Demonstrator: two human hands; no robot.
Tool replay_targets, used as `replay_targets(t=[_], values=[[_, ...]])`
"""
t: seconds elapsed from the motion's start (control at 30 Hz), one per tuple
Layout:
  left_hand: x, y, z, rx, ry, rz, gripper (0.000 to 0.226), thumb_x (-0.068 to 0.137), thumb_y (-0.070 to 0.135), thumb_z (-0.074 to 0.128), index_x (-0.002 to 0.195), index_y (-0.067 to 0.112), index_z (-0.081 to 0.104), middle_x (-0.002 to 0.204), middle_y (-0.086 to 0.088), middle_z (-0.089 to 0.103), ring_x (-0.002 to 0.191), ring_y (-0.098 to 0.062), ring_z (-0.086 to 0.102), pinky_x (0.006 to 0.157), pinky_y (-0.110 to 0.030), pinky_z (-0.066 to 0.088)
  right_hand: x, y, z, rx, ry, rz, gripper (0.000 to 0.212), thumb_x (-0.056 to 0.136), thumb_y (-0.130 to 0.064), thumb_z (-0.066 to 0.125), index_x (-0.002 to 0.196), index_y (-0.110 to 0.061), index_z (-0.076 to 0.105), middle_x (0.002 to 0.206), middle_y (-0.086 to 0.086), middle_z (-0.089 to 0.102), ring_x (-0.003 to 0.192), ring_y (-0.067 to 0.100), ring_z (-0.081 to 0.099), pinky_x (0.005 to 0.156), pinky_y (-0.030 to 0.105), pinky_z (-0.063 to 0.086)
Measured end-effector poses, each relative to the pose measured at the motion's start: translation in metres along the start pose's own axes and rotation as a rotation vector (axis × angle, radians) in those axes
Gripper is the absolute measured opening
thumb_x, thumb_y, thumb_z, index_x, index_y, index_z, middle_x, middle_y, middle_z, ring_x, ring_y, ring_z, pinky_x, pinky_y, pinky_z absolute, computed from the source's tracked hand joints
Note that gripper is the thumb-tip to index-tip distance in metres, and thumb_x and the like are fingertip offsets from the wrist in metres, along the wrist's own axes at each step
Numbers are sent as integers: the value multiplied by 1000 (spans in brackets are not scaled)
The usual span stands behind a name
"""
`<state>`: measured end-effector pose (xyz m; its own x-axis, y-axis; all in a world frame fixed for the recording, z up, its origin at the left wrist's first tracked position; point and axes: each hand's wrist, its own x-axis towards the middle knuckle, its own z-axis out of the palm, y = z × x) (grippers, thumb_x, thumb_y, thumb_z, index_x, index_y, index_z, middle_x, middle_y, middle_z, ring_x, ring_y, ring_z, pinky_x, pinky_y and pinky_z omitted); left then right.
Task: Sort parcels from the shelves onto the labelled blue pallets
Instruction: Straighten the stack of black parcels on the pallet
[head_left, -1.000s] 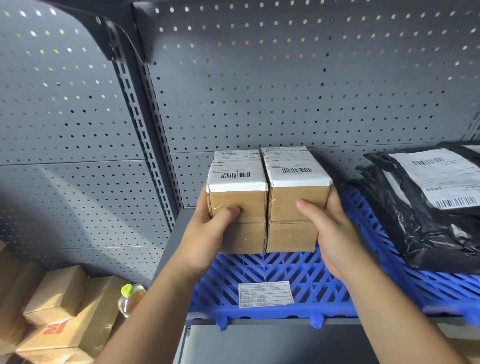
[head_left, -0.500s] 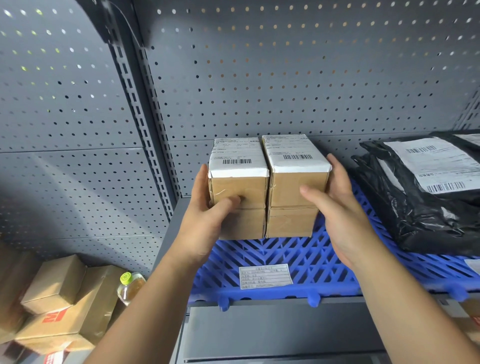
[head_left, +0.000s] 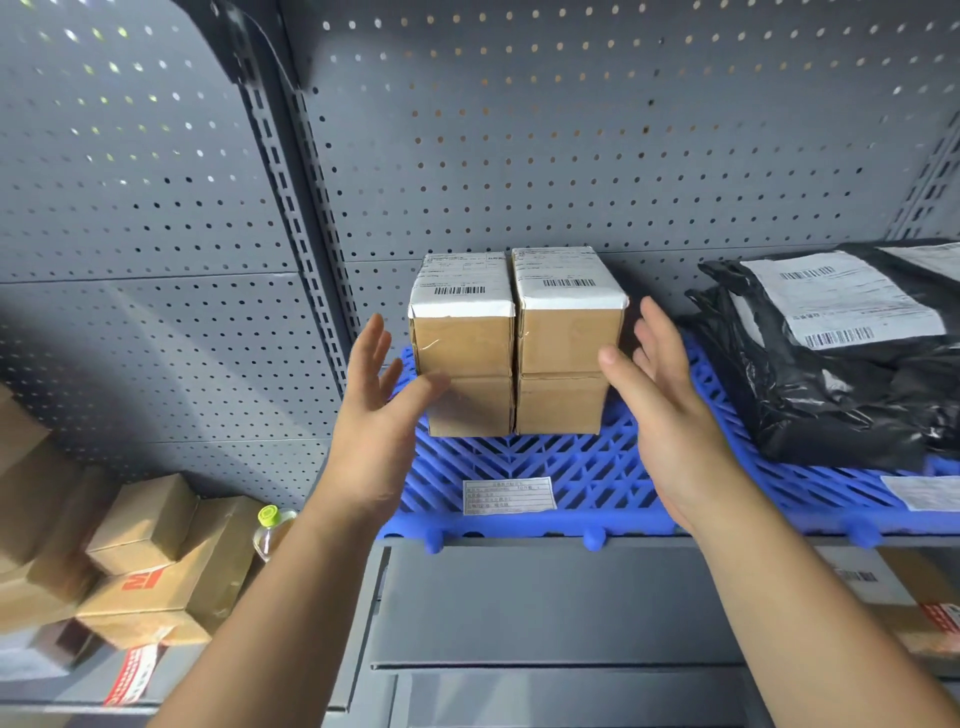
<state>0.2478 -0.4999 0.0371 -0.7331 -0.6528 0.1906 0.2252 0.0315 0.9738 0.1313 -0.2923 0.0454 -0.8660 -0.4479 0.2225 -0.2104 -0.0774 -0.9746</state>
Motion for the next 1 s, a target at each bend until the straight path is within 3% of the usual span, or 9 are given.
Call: replay_targets(t=[0.17, 0.27, 0.37, 0.43, 0.57, 0.67, 0.8, 0.9, 1.0], values=[[-35, 16, 13, 39, 107, 89, 77, 66, 45, 75, 135, 63, 47, 150, 26, 46, 136, 5, 44, 103, -26, 39, -27, -15, -24, -52, -58, -37, 89, 57, -94, 60, 137, -77, 23, 145, -48, 25, 138, -19, 21, 108, 31, 23], [-66, 24, 34, 95, 114, 134, 74, 69, 46, 73, 137, 60, 48, 141, 33, 51, 134, 9, 44, 101, -25, 40, -50, -23, -48, -109, -102, -60, 80, 66, -91, 57, 137, -78, 22, 153, -45, 20, 142, -17, 18, 106, 29, 24], [-101, 28, 66, 171, 100, 177, 74, 70, 48, 70, 139, 54, 46, 140, 34, 51, 132, 11, 45, 103, -25, 40, -74, -26, -77, -187, -109, -98, 77, 75, -79, 57, 144, -68, 24, 154, -42, 22, 140, -21, 18, 105, 19, 25], [-124, 30, 92, 244, 65, 191, 76, 72, 50, 69, 143, 50, 44, 143, 35, 47, 133, 10, 44, 106, -27, 39, -92, -26, -98, -281, -71, -118, 78, 74, -75, 58, 145, -59, 29, 155, -33, 29, 139, -16, 26, 111, 24, 29], [-162, 28, 141, 376, -10, 203, 71, 78, 43, 68, 145, 47, 42, 145, 29, 44, 130, 13, 42, 107, -27, 38, -123, -28, -143, -433, 11, -133, 65, 82, -55, 70, 139, -50, 40, 142, -27, 42, 108, -34, 35, 90, 9, 32], [-180, 28, 173, 461, -65, 225, 67, 80, 40, 70, 142, 43, 42, 136, 31, 41, 128, 7, 43, 110, -28, 36, -141, -33, -178, -520, 80, -142, 59, 85, -46, 71, 138, -46, 44, 131, -27, 40, 112, -20, 39, 89, 11, 29], [-190, 28, 208, 593, -116, 257, 68, 87, 23, 74, 148, 32, 43, 139, 14, 41, 133, -4, 40, 109, -25, 33, -157, -43, -218, -633, 175, -167, 56, 88, -35, 72, 139, -36, 48, 131, -22, 40, 128, 2, 39, 93, 17, 29], [-188, 30, 229, 649, -158, 280, 68, 86, 22, 72, 147, 31, 45, 142, 13, 39, 133, -3, 39, 105, -19, 29, -163, -51, -243, -734, 240, -186, 55, 88, -32, 72, 138, -30, 50, 135, -16, 43, 128, 7, 40, 96, 17, 27], [-180, 32, 246, 627, -193, 278, 63, 87, 24, 71, 144, 33, 47, 142, 13, 40, 129, 0, 42, 102, -18, 31, -160, -56, -264, -785, 302, -193, 53, 87, -31, 73, 136, -26, 52, 126, -18, 39, 123, 6, 41, 95, 12, 24]])
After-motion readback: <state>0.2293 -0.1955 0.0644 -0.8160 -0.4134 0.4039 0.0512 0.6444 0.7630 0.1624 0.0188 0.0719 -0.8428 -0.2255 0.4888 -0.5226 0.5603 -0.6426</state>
